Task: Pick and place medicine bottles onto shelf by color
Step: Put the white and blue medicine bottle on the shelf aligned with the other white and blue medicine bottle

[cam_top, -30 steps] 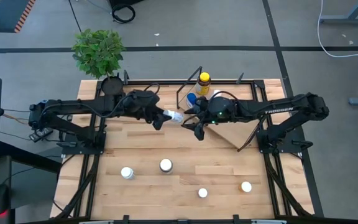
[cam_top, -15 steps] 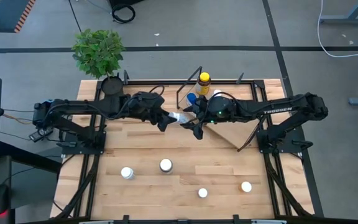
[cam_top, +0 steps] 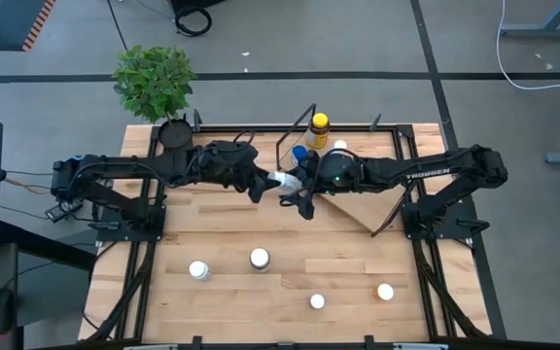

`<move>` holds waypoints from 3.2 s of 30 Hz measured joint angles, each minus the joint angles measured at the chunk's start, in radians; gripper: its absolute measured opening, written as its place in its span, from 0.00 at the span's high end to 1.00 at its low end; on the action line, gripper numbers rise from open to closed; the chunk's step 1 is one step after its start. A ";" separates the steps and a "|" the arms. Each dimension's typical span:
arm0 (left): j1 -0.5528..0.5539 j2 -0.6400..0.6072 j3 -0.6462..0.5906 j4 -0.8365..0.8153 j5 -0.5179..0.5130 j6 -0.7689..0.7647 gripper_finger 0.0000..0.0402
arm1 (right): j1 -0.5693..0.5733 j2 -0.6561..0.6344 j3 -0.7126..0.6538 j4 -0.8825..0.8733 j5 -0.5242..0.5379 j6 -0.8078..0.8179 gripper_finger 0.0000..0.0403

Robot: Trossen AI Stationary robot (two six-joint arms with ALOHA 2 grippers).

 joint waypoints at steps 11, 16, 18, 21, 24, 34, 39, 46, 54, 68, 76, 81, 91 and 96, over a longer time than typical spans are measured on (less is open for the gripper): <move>0.000 0.000 0.000 -0.051 0.016 0.014 0.53 | -0.002 0.000 0.000 0.025 0.022 -0.016 0.22; 0.000 0.000 0.000 -0.042 0.016 0.015 0.51 | -0.002 0.001 0.000 0.025 0.022 -0.017 0.23; 0.000 0.000 0.000 -0.042 0.016 0.015 0.51 | -0.002 0.001 0.000 0.025 0.022 -0.017 0.24; 0.000 0.000 0.000 -0.042 0.016 0.015 0.52 | -0.002 0.001 0.000 0.025 0.022 -0.015 0.26; 0.000 0.000 0.000 -0.042 0.017 0.015 0.52 | -0.002 0.001 0.000 0.025 0.022 -0.011 0.28; 0.000 0.000 0.000 -0.042 0.016 0.015 0.52 | -0.002 0.002 0.000 0.051 0.022 -0.010 0.33; 0.000 0.000 0.000 -0.039 0.016 0.015 0.50 | -0.002 0.002 0.000 0.047 0.021 -0.010 0.39; 0.001 0.000 -0.001 0.000 0.015 0.015 0.49 | -0.002 0.002 0.000 0.045 0.021 -0.010 0.52; 0.001 0.000 -0.002 -0.001 0.015 0.015 0.49 | -0.002 0.001 0.000 0.044 0.021 -0.010 0.56; 0.003 0.000 -0.002 0.025 0.014 0.015 0.47 | -0.002 -0.002 0.002 0.030 0.017 0.056 0.56; 0.003 -0.001 -0.002 0.031 0.016 0.015 0.48 | -0.002 -0.002 0.002 0.020 -0.009 0.066 0.56; 0.003 -0.001 -0.003 0.057 0.016 0.015 0.46 | -0.002 -0.003 0.002 0.012 -0.018 0.066 0.55; 0.003 -0.001 -0.003 0.084 0.016 0.015 0.47 | -0.002 -0.002 0.003 0.000 -0.032 0.066 0.54; 0.003 -0.001 -0.003 0.141 0.009 0.013 0.46 | -0.002 -0.001 0.003 0.003 -0.039 0.068 0.54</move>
